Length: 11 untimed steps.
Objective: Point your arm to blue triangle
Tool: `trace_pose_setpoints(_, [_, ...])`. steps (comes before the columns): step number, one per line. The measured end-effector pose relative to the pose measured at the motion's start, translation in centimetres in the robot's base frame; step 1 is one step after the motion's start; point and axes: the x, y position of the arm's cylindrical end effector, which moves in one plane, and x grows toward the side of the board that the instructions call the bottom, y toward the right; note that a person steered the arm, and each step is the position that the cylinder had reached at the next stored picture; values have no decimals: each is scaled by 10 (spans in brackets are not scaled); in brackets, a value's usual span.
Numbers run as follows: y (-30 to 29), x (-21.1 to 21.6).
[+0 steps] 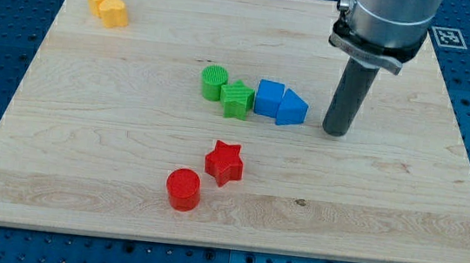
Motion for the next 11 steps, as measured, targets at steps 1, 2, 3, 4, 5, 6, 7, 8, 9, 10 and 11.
trace_pose_setpoints(1, [12,-45])
trace_pose_setpoints(2, [12,-78])
trace_pose_setpoints(3, [1,-83])
trace_pose_setpoints(4, [-10,-83])
trace_pose_setpoints(5, [-21,-80])
trace_pose_setpoints(6, [-29,-77])
trace_pose_setpoints(7, [-35,-75])
trace_pose_setpoints(8, [-42,-70])
trace_pose_setpoints(9, [-48,-65])
trace_pose_setpoints(10, [-53,-58])
trace_pose_setpoints(11, [-60,-51])
